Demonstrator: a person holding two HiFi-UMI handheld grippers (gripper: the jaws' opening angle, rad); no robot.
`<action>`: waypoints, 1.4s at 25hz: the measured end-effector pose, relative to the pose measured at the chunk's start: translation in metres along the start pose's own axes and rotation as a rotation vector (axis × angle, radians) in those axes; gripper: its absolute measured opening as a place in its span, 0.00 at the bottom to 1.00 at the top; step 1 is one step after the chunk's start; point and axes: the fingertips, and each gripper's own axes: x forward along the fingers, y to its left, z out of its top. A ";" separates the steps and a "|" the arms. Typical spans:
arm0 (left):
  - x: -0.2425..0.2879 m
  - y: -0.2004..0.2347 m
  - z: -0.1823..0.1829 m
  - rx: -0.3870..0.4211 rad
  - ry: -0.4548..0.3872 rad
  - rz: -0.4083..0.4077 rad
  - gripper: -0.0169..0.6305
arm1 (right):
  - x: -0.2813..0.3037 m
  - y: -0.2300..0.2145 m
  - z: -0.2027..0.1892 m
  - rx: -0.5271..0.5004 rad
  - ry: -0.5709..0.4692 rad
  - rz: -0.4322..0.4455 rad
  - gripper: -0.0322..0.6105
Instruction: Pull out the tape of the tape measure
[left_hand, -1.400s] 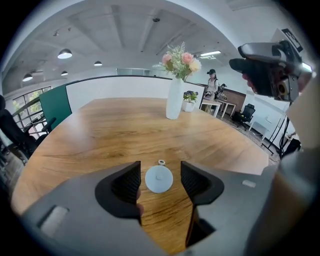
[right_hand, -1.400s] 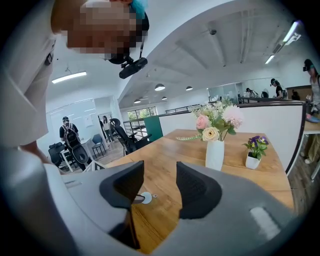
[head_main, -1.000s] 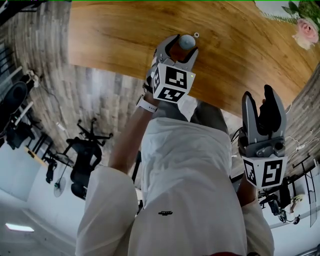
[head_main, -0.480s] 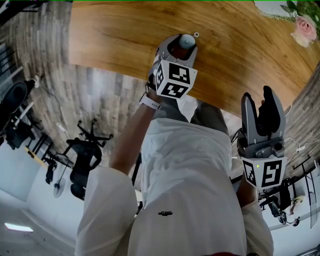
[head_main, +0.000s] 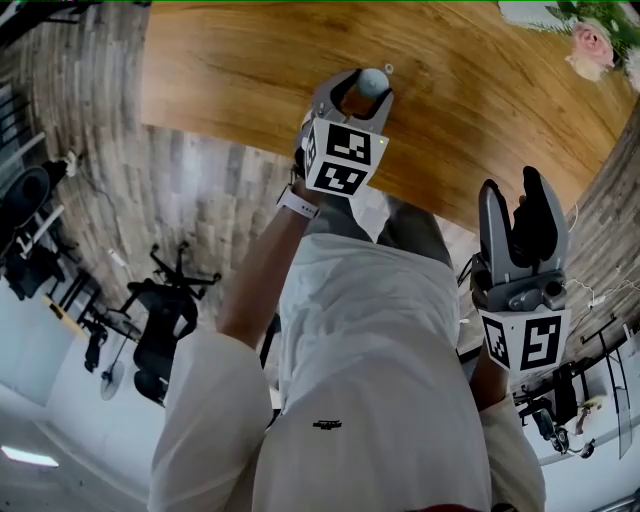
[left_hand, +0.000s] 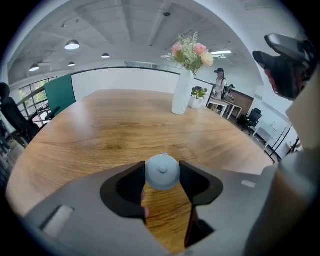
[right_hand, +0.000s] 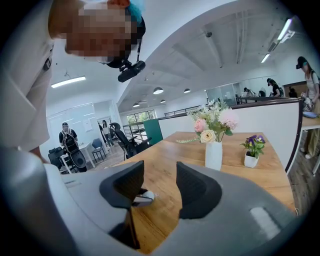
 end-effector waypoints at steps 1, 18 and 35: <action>-0.003 -0.002 0.002 0.002 -0.005 -0.003 0.39 | -0.001 0.001 0.002 -0.003 -0.007 0.000 0.37; -0.079 -0.016 0.058 -0.014 -0.150 0.045 0.39 | -0.016 0.016 0.054 -0.073 -0.131 0.049 0.37; -0.174 -0.037 0.097 -0.053 -0.285 0.097 0.39 | -0.036 0.048 0.081 -0.133 -0.201 0.141 0.37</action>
